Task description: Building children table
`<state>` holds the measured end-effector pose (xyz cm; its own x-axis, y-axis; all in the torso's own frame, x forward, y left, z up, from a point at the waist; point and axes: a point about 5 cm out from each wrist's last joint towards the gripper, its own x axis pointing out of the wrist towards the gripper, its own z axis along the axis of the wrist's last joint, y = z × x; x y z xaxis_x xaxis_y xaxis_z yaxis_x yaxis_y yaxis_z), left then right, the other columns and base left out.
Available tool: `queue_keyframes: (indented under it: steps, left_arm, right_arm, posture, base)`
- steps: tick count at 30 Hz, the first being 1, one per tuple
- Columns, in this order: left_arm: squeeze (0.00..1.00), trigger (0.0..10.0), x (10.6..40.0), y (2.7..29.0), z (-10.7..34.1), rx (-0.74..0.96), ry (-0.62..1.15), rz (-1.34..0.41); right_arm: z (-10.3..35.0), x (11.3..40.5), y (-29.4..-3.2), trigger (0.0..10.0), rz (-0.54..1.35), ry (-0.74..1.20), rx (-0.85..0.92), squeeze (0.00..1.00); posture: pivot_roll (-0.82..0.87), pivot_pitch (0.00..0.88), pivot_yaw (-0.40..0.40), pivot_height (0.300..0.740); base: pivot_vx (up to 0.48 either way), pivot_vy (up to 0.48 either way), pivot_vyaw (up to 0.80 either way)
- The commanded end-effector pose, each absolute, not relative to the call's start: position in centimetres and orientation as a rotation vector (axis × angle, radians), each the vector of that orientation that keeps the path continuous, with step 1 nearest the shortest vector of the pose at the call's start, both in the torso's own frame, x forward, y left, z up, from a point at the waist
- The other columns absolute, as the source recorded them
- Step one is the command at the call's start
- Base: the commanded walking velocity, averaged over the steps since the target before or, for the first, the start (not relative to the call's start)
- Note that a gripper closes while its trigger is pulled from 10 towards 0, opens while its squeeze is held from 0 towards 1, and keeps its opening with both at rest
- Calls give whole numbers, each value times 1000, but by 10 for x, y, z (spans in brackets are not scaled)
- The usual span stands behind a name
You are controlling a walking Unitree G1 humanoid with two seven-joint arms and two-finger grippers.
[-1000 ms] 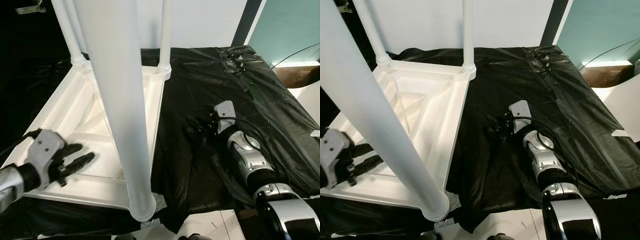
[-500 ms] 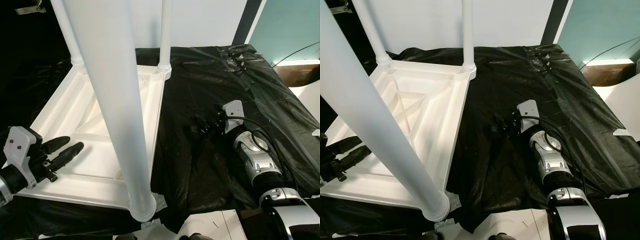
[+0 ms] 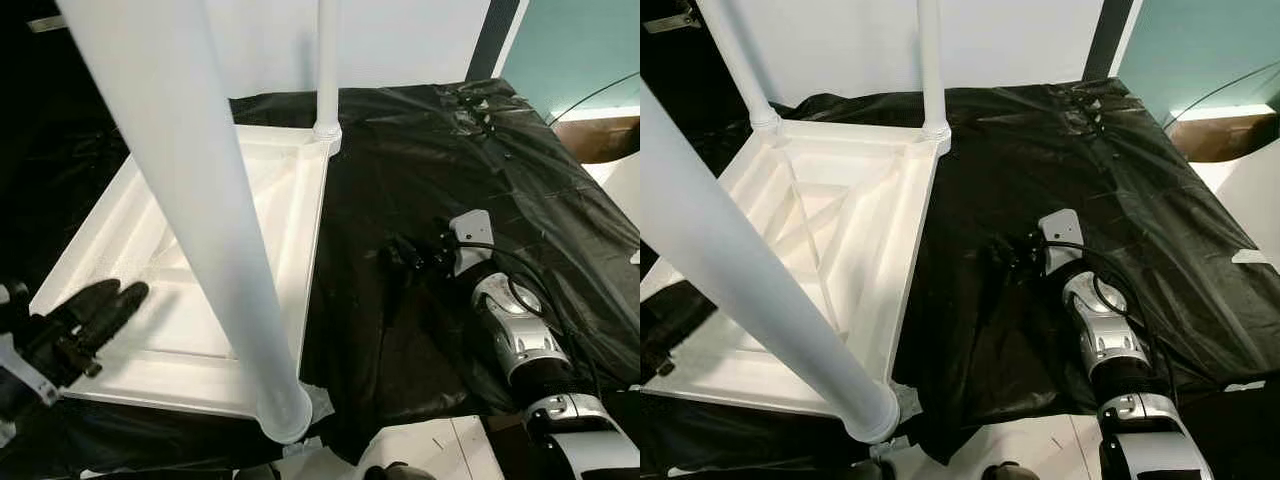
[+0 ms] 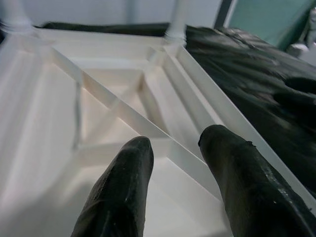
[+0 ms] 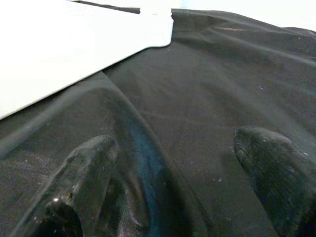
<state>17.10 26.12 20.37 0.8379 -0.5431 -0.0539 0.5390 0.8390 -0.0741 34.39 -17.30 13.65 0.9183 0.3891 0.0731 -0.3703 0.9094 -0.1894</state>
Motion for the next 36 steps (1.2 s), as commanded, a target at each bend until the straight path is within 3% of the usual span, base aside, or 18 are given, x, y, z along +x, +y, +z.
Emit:
queue_keyframes:
  steps: [1, 12, 20, 25, 26, 27, 28, 30, 31, 36]
  left_arm:
    - [0, 10000, 164, 248, 201, -72, 98, -713]
    - [0, 10000, 154, 217, 173, 32, 282, -796]
    - [0, 10000, 129, 212, 157, 72, 442, -941]
    - [0, 10000, 128, 211, 154, 96, 455, -947]
    - [898, 10000, 128, 210, 154, 116, 448, -946]
    - [898, 10000, 128, 210, 154, 116, 448, -946]
    - [1000, 10000, 131, 210, 156, 134, 429, -926]
    - [1000, 10000, 133, 209, 157, 164, 398, -920]
    - [0, 10000, 134, 209, 156, 213, 388, -922]
    - [0, 10000, 135, 213, 148, 354, 419, -932]
  right_arm:
    - [131, 341, -176, 10000, 383, -89, -154, 0]
    - [130, 338, -177, 10000, 381, -75, -161, 0]
    - [130, 338, -183, 10000, 379, -63, -178, 0]
    - [131, 339, -185, 10000, 377, -65, -185, 0]
    - [132, 339, -185, 10000, 375, -66, -185, 0]
    - [132, 339, -185, 10000, 375, -66, -185, 0]
    - [132, 339, -185, 10000, 374, -66, -187, 0]
    - [133, 339, -185, 10000, 374, -66, -188, 0]
    - [133, 340, -185, 10000, 375, -65, -192, 0]
    - [137, 344, -185, 10000, 381, -67, -203, 0]
  posture:
    - [139, 121, 29, 740]
    - [146, 112, 25, 740]
    - [151, 107, 20, 740]
    - [150, 105, 20, 740]
    - [150, 105, 20, 740]
    - [150, 105, 20, 740]
    - [154, 106, 15, 740]
    - [156, 105, 12, 740]
    - [163, 104, 5, 740]
    - [167, 103, 1, 740]
  base:
    - [0, 0, 0]
    - [0, 0, 0]
    - [0, 0, 0]
    - [0, 0, 0]
    - [0, 0, 0]
    - [0, 0, 0]
    - [0, 0, 0]
    - [0, 0, 0]
    - [0, 0, 0]
    - [0, 0, 0]
